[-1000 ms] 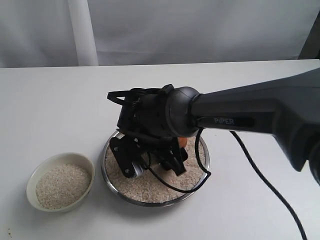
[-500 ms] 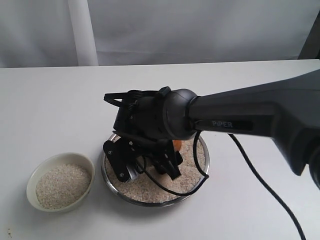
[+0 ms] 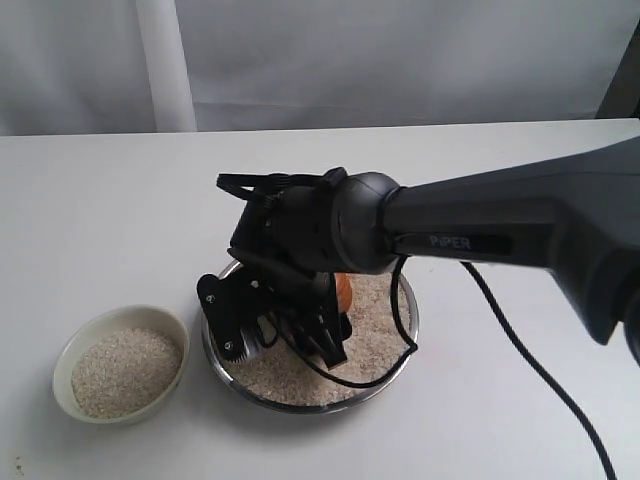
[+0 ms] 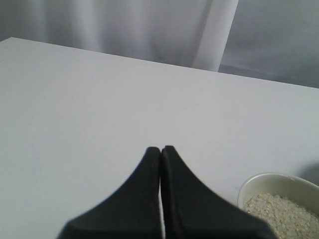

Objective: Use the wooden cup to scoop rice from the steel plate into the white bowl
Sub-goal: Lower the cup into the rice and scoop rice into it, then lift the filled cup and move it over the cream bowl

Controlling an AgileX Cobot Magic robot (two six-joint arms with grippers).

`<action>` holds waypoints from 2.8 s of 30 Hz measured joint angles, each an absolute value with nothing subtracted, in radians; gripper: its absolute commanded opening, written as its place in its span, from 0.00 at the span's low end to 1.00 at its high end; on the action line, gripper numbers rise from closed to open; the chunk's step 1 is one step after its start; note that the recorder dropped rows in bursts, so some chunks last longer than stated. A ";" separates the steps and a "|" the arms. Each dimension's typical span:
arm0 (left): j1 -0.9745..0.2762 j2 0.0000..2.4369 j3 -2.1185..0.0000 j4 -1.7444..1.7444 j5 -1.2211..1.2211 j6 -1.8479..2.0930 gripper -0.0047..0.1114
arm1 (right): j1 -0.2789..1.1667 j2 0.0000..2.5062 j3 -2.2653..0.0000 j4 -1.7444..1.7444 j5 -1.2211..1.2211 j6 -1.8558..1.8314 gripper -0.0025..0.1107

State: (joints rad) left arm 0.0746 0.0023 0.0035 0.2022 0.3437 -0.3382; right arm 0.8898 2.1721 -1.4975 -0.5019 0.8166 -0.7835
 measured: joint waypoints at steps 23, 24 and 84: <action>0.075 0.002 0.004 0.202 0.344 -0.338 0.04 | 0.790 2.146 -1.497 -0.115 0.749 -0.917 0.02; 0.075 0.002 0.004 0.202 0.344 -0.338 0.04 | 0.786 2.144 -1.497 -0.103 0.749 -0.917 0.02; 0.075 0.002 0.004 0.202 0.344 -0.338 0.04 | 0.769 1.823 -1.240 0.998 0.276 -1.639 0.02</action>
